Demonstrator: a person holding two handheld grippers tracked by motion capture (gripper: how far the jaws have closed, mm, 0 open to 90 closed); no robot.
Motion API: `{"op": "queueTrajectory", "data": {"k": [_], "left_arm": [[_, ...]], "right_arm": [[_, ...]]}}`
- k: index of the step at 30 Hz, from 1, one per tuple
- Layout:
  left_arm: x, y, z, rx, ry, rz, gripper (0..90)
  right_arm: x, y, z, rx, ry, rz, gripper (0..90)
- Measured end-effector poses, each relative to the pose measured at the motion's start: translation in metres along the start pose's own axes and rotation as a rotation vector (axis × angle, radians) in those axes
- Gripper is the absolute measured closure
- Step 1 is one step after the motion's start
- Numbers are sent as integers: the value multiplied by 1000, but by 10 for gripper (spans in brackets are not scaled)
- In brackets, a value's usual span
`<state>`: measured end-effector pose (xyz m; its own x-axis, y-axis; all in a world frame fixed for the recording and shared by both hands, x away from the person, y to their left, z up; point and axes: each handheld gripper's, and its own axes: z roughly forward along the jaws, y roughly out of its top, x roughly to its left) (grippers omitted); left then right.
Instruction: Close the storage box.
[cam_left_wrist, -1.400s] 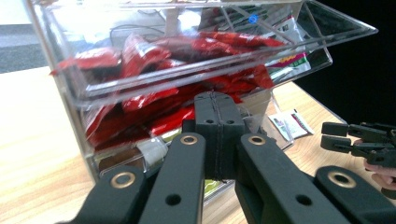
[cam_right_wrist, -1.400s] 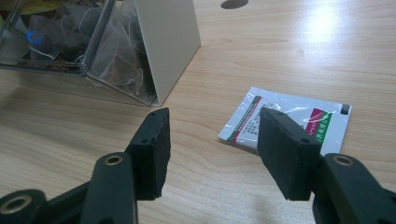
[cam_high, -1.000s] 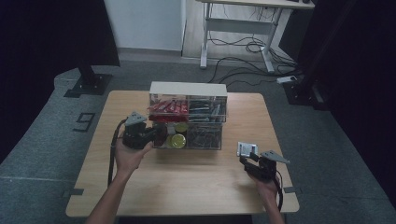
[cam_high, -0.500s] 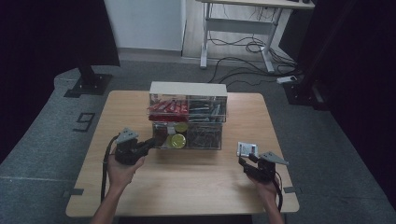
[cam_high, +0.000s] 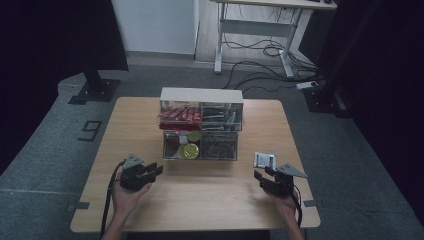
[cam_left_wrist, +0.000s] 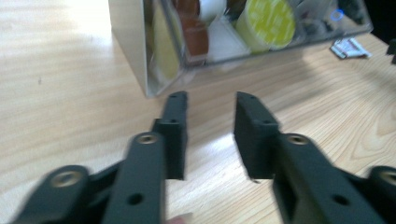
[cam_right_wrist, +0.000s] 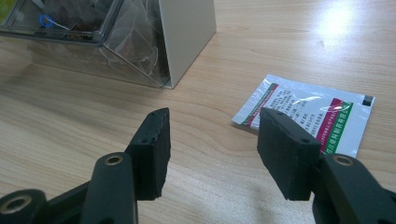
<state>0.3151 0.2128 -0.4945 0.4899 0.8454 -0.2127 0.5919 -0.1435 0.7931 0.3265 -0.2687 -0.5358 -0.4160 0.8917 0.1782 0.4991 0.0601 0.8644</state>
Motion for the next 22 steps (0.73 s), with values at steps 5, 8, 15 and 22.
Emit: {"op": "queueTrajectory", "data": {"k": [5,8,15,22], "left_arm": [[4,-14,9,53,30,19,555],[7,-22,14,95,50,38,505],[13,-34,18,137,79,44,448],[13,-34,17,125,84,47,431]], "right_arm": [[-1,-2,0,4,2,-4,437],[-1,-4,0,11,7,-10,436],[-1,-6,3,27,10,-25,419],[0,-7,3,28,16,-35,409]]}}
